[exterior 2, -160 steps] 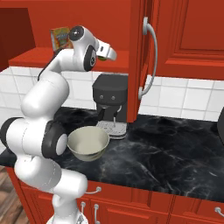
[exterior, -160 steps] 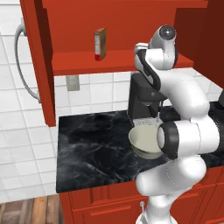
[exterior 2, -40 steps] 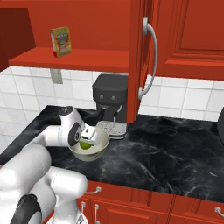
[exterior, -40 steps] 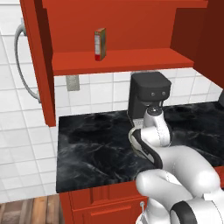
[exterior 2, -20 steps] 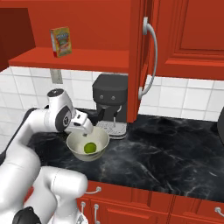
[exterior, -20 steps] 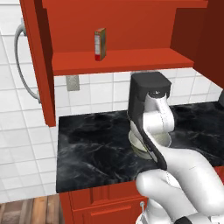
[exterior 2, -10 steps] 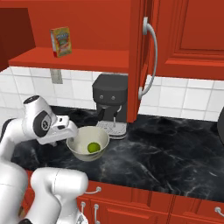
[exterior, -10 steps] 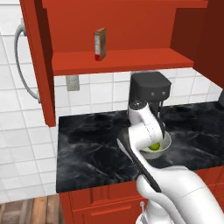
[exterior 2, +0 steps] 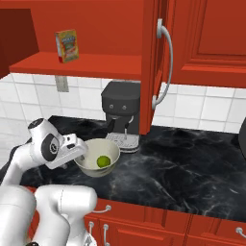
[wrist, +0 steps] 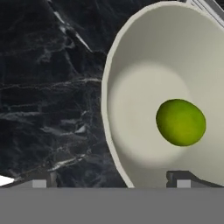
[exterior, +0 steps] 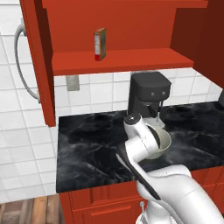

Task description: Pick the lime from the cabinet and place it in the bowl. Then pick the bowl and place it in the sink. Then turn on the sink facuet.

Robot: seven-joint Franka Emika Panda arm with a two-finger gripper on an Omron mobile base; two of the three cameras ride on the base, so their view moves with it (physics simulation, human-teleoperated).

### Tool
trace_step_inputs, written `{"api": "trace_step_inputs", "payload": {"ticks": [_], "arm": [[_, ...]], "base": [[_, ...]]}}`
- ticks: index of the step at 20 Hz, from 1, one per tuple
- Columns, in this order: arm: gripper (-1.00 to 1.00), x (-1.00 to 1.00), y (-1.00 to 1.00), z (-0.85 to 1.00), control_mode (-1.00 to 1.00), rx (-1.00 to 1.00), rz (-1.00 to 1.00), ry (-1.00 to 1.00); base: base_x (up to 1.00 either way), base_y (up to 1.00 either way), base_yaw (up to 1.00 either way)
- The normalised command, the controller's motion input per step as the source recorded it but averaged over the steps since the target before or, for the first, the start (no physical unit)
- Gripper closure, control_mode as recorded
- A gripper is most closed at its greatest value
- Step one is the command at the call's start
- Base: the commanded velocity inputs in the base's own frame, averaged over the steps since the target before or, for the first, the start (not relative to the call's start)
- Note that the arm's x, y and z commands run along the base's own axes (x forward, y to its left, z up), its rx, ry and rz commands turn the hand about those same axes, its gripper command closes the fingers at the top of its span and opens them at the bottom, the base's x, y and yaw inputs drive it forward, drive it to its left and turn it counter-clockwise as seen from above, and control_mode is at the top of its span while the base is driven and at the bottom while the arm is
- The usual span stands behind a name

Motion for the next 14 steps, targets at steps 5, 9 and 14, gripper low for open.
{"api": "trace_step_inputs", "payload": {"ticks": [5,9,14], "arm": [[-1.00,0.32,-0.03,-0.26,-1.00,-0.03,0.12,0.06],[-1.00,0.19,-0.16,-0.18,-1.00,0.00,0.10,0.04],[-1.00,0.08,-0.14,-0.21,-1.00,0.00,0.08,0.05]], "base": [[0.00,0.00,0.00],[0.00,0.00,0.00],[0.00,0.00,0.00]]}}
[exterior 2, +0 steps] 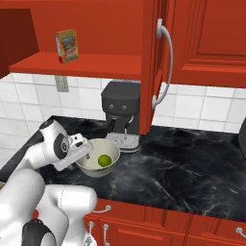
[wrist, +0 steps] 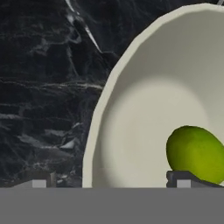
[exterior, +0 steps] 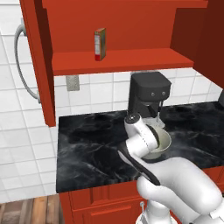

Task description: Pick the lime from the cabinet and place it in the bowl. Then pick the bowl and place it in the sink. Then turn on the sink facuet.

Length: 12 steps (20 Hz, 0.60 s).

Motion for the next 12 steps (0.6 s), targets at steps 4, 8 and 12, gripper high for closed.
{"api": "trace_step_inputs", "payload": {"ticks": [4,8,12], "arm": [[-1.00,0.00,-0.08,-0.33,-1.00,0.00,0.04,0.03],[1.00,-0.04,-0.03,-0.33,-1.00,0.00,0.01,0.01],[1.00,-0.09,-0.01,-0.16,-1.00,0.00,0.00,0.00]], "base": [[0.00,0.00,0.00],[0.00,0.00,0.00],[0.00,0.00,0.00]]}}
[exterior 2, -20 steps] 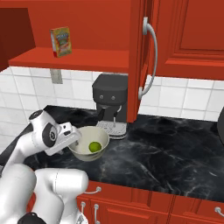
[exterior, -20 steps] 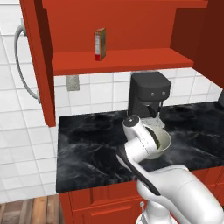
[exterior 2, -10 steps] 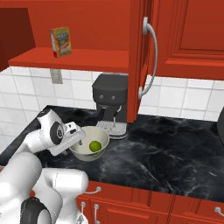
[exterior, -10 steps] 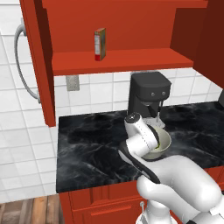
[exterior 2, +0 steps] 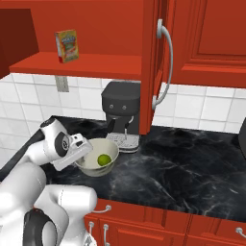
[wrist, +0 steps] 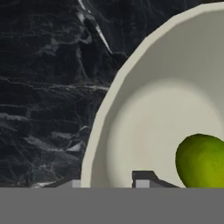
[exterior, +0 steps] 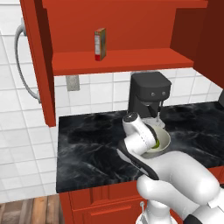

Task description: Pick the lime from the cabinet and place it in the bowl. Then pick the bowl and place it in the sink. Then turn on the sink facuet.

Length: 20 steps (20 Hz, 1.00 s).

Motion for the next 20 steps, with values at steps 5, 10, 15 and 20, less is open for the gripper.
{"api": "trace_step_inputs", "payload": {"ticks": [5,10,15,20], "arm": [[1.00,0.00,0.00,-0.04,-1.00,-0.04,0.00,0.01],[1.00,-0.33,-0.01,0.47,-1.00,-0.05,0.01,0.00],[1.00,-0.36,0.00,1.00,-1.00,0.00,0.00,0.10],[1.00,-0.63,0.00,1.00,-1.00,0.01,0.00,0.12]], "base": [[0.00,0.00,0.00],[0.00,0.00,0.00],[0.00,0.00,0.00],[0.00,0.00,0.00]]}}
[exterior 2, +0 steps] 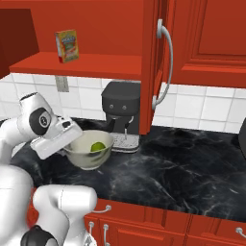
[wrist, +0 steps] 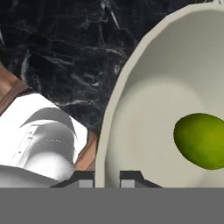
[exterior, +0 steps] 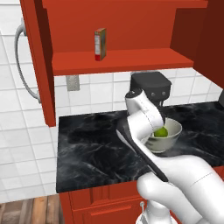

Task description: Pick the lime from the cabinet and place it in the bowl. Then pick the bowl and place it in the sink. Then turn on the sink facuet.

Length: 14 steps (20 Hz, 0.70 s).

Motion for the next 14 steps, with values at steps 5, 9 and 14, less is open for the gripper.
{"api": "trace_step_inputs", "payload": {"ticks": [5,9,14], "arm": [[1.00,-0.99,0.01,1.00,-1.00,-0.01,0.03,-0.10],[1.00,-0.94,0.00,0.89,-1.00,0.00,0.03,-0.22],[1.00,-0.62,0.00,0.62,-1.00,-0.02,0.03,-0.20]], "base": [[0.00,0.00,0.00],[0.00,0.00,0.00],[0.00,0.00,0.00]]}}
